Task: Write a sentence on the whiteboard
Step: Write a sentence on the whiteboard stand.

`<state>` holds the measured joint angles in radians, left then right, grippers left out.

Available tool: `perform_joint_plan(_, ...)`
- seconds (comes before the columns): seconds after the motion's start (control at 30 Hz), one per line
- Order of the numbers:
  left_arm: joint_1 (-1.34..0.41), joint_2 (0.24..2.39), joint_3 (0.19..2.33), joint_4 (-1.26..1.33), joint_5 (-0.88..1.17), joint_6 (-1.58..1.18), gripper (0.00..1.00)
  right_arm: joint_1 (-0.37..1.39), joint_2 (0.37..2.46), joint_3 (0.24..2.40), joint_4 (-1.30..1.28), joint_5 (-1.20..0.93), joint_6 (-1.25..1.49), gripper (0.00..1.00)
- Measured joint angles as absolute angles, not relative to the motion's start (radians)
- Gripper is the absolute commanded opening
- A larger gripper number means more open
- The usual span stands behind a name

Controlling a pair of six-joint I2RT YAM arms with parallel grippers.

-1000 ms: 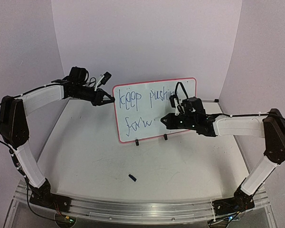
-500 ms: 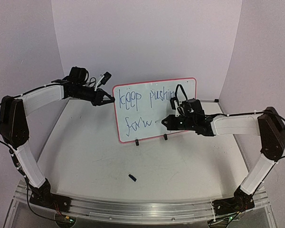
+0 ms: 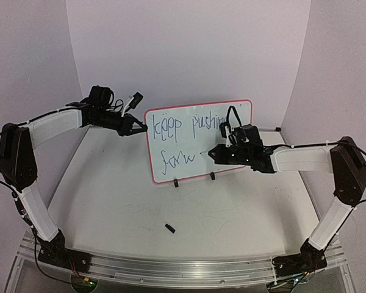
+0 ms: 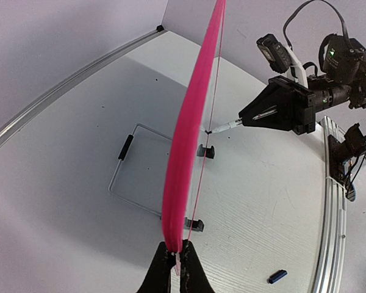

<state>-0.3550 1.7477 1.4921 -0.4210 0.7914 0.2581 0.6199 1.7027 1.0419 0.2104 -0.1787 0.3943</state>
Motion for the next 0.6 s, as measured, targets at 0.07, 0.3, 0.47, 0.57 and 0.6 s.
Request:
perform_joint_plan(0.07, -0.355, 1.748, 1.492, -0.421, 0.791, 0.258, 0.00, 0.619, 1.703, 1.043, 0.209, -0.180, 0.394, 0.00)
perform_joint_plan(0.3, -0.355, 1.748, 1.492, -0.421, 0.790, 0.258, 0.00, 0.617, 1.722, 1.057, 0.210, -0.214, 0.393, 0.00)
perform_joint_plan(0.47, -0.355, 1.748, 1.492, -0.421, 0.790, 0.258, 0.00, 0.617, 1.738, 1.057, 0.212, -0.232, 0.393, 0.00)
perform_joint_plan(0.57, -0.355, 1.748, 1.492, -0.421, 0.790, 0.258, 0.00, 0.617, 1.742, 1.057, 0.212, -0.234, 0.393, 0.00)
perform_joint_plan(0.6, -0.355, 1.748, 1.492, -0.421, 0.790, 0.258, 0.00, 0.617, 1.743, 1.057, 0.212, -0.234, 0.393, 0.00)
